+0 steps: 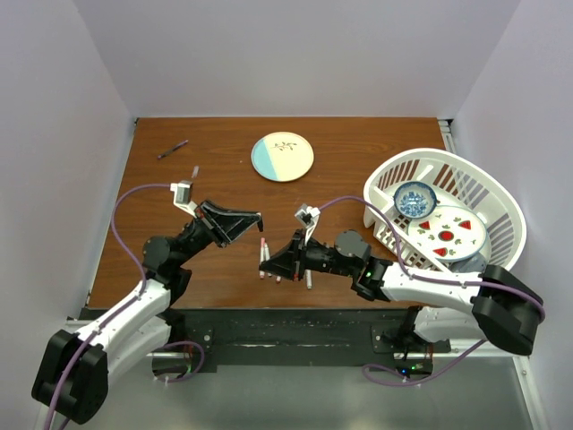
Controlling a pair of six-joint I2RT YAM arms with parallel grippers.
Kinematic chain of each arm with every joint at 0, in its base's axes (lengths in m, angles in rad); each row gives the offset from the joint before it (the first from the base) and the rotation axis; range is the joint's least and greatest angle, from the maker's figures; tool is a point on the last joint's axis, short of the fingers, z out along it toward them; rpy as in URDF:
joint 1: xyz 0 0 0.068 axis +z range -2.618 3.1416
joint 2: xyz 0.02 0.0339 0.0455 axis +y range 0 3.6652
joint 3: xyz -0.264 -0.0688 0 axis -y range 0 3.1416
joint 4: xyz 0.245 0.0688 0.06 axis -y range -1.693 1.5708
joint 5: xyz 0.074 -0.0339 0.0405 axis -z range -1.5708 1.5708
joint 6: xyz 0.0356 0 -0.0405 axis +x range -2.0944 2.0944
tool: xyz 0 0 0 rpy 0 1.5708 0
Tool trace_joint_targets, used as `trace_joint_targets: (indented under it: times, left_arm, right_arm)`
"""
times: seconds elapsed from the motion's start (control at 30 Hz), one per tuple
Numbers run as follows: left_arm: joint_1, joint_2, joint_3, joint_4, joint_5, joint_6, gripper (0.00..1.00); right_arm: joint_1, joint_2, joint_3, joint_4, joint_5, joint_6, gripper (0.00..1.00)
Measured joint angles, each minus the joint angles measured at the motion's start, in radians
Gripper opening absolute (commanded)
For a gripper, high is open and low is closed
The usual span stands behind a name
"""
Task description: Insert the pens into the pen caps
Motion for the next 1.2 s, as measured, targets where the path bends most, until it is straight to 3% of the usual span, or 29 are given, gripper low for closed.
trace_joint_targets:
  times: [1.2]
  left_arm:
    - [-0.006,-0.041,-0.053,-0.041,0.01,0.001,0.0]
  right_arm:
    - [0.008,0.028,0.05,-0.01,0.038,-0.026,0.0]
